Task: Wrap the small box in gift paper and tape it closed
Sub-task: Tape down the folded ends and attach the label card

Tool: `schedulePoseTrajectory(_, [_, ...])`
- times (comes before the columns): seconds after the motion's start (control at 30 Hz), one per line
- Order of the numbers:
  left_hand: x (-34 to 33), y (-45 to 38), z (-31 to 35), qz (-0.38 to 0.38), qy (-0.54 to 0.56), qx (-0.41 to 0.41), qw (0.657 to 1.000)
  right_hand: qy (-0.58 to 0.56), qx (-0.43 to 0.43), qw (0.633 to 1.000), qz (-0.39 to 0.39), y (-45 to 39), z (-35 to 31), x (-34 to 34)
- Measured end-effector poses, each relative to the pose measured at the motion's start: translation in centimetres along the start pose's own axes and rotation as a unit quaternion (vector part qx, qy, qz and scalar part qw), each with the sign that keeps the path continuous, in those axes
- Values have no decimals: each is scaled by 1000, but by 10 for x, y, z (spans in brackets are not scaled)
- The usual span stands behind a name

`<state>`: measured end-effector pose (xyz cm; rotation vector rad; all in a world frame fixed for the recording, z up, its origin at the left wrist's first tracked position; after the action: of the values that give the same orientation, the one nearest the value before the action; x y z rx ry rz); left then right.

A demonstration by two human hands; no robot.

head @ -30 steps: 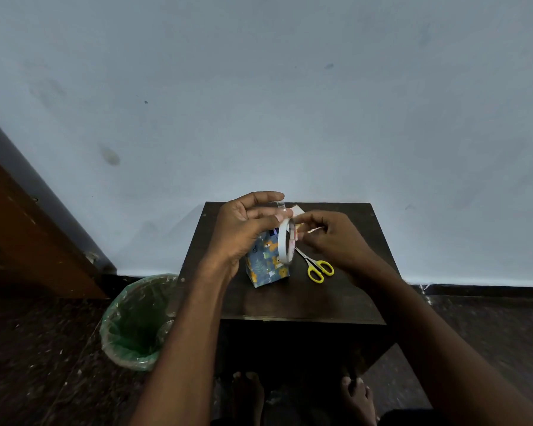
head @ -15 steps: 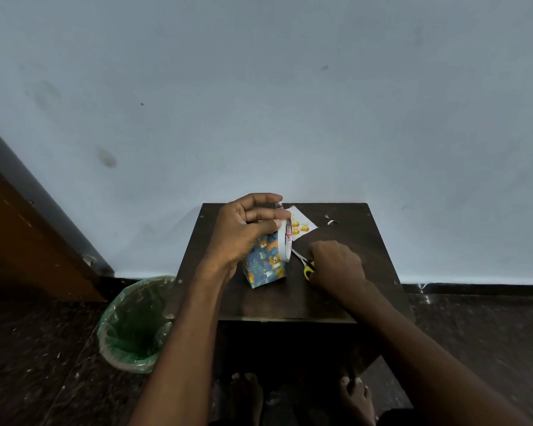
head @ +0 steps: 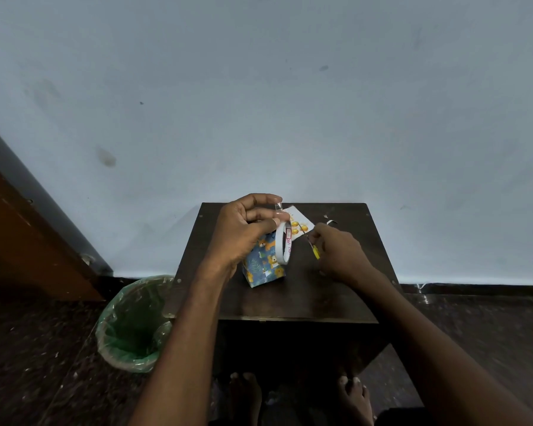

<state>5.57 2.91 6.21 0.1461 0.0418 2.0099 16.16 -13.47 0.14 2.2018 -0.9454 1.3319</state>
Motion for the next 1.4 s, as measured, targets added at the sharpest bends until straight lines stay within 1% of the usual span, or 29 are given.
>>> schedulePoseTrajectory(0.17, [0, -3, -2, 3, -5, -3, 1000, -129, 32, 989, 59, -4, -7, 6])
schedulePoseTrajectory(0.3, [1, -3, -2, 5, -7, -13, 1000, -185, 89, 976, 74, -5, -15, 38])
schedulePoseTrajectory(0.43, [0, -5, -4, 8, -23, -20, 999, -250, 106, 961, 58, 5, -11, 61])
schedulePoseTrajectory(0.53, [0, -6, -5, 10, -30, -26, 999, -275, 118, 954, 25, 8, -12, 65])
schedulePoseTrajectory(0.6, [-1, -7, -6, 11, -33, -29, 999, -291, 119, 949, 19, 7, -16, 66])
schedulePoseTrajectory(0.73, [-1, -7, -5, 9, -43, -42, 998, -290, 123, 949, 7, 7, -24, 62])
schedulePoseTrajectory(0.93, [-4, -9, -5, 3, -60, -49, 997, -279, 123, 952, 18, 6, -25, 63])
schedulePoseTrajectory(1.23, [-4, -8, -5, 0, -91, -69, 993, -238, 139, 960, 43, 5, -30, 65])
schedulePoseTrajectory(1.4, [-4, -10, -7, -6, -95, -69, 993, -187, 155, 968, 64, 3, -30, 68])
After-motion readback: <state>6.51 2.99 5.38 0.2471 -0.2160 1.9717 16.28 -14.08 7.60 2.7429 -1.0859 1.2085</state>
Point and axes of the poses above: each hand's wrist, its own y-axis away from the middle knuckle, its own x-axis out of the back of the hand, z = x × y, the point moved 8 cm from there along -y, towards the middle knuckle, and after that the axes turned 12 degrees about x, right-handed, at the moved point
